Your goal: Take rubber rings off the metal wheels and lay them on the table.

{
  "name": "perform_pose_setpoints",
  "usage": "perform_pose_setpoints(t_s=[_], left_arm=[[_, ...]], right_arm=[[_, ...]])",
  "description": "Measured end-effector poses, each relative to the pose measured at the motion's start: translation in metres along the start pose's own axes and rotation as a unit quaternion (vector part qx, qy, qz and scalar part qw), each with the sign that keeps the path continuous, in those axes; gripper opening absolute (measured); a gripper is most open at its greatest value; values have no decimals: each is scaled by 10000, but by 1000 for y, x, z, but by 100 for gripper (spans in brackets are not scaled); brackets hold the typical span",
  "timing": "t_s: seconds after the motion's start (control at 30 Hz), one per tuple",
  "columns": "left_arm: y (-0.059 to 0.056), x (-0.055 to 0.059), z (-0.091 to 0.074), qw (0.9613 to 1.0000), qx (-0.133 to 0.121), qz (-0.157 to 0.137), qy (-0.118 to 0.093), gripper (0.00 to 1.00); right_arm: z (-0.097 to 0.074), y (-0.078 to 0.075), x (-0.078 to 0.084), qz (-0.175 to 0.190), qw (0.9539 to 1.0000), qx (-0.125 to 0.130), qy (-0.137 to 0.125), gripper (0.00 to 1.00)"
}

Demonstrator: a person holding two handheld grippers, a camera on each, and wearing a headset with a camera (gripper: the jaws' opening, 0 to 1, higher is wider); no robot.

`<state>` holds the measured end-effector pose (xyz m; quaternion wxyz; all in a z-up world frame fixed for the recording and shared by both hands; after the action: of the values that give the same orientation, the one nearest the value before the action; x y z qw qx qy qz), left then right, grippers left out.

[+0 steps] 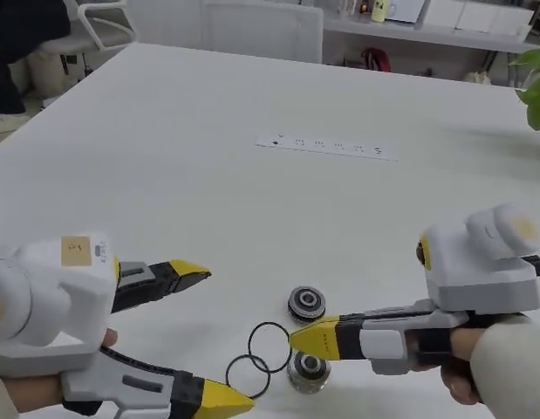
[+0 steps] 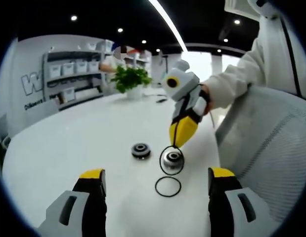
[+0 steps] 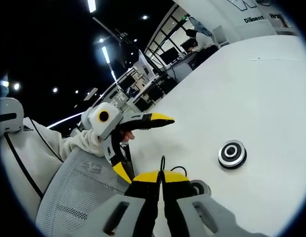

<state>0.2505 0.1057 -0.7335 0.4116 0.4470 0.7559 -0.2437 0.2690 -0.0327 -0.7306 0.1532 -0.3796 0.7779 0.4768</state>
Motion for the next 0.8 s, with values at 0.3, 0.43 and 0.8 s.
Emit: perform_pose_setpoints(t_s=[0.3, 0.43, 0.8], left_arm=[[-3, 1, -1, 10000, 51, 15, 27, 86], [-4, 2, 0, 9999, 85, 50, 51, 86], [-7, 3, 1, 9999, 131, 10, 113, 87]], right_arm=[[10, 1, 5, -166, 9995, 8, 265, 0], [14, 3, 8, -251, 9989, 6, 386, 0], [27, 3, 17, -552, 9954, 235, 749, 0]])
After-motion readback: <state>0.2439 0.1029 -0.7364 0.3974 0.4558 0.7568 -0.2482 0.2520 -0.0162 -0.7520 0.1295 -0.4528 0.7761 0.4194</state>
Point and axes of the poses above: the centre of the closed fingertips' face, and the gripper's own axes: z roughly forward along the fingers, y roughly to its left, x roughly out of its underside, the point moved 6 cm from there along -z, roughly backward along the fingers, and after that the axes turned 11 degrees about y, right-handed, at the moved point
